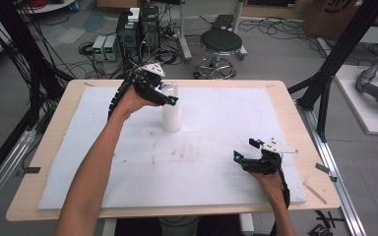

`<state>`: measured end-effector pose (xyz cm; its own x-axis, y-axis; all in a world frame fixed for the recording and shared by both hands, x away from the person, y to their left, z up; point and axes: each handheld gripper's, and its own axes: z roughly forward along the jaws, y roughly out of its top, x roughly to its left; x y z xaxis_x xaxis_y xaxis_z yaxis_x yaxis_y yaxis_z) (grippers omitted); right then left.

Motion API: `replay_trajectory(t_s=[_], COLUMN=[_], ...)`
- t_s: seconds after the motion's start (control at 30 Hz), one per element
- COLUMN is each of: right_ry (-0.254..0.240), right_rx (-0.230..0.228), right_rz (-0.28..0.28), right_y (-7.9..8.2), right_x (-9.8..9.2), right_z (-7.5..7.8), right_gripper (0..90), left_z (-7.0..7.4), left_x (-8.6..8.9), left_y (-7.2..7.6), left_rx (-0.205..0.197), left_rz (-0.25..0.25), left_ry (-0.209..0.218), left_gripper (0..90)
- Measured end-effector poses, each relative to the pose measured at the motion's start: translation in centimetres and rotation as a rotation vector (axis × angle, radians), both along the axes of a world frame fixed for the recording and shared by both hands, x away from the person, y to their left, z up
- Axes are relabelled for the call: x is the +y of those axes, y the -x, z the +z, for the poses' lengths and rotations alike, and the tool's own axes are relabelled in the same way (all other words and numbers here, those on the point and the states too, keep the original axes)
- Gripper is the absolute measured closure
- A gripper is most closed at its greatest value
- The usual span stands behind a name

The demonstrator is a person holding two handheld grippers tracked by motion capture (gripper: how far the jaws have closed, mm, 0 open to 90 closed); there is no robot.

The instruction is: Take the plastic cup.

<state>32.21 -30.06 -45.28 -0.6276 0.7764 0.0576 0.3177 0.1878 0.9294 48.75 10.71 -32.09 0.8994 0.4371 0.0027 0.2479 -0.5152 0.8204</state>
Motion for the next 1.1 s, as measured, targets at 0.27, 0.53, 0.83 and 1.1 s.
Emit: replay_trajectory(t_s=[0.27,0.53,0.83,1.1], right_ry=[0.002,0.013,0.009,-0.003], right_rx=[-0.002,-0.007,-0.007,-0.012], right_rz=[0.000,0.002,0.006,0.009], right_y=[0.0,0.1,0.0,0.1], right_x=[0.1,0.2,0.1,0.0], right_z=[0.0,0.0,0.0,0.0], right_gripper=[15.4,15.4,15.4,15.4], left_z=[4.3,8.2,9.2,9.0], left_x=[-0.2,0.1,1.2,3.0], left_y=[1.0,2.0,3.0,6.8], left_rx=[-0.066,-0.130,-0.143,-0.164], left_rz=[-0.014,-0.020,-0.020,-0.070], left_ry=[0.018,0.035,0.067,0.163], left_gripper=[37.2,38.0,38.0,38.1])
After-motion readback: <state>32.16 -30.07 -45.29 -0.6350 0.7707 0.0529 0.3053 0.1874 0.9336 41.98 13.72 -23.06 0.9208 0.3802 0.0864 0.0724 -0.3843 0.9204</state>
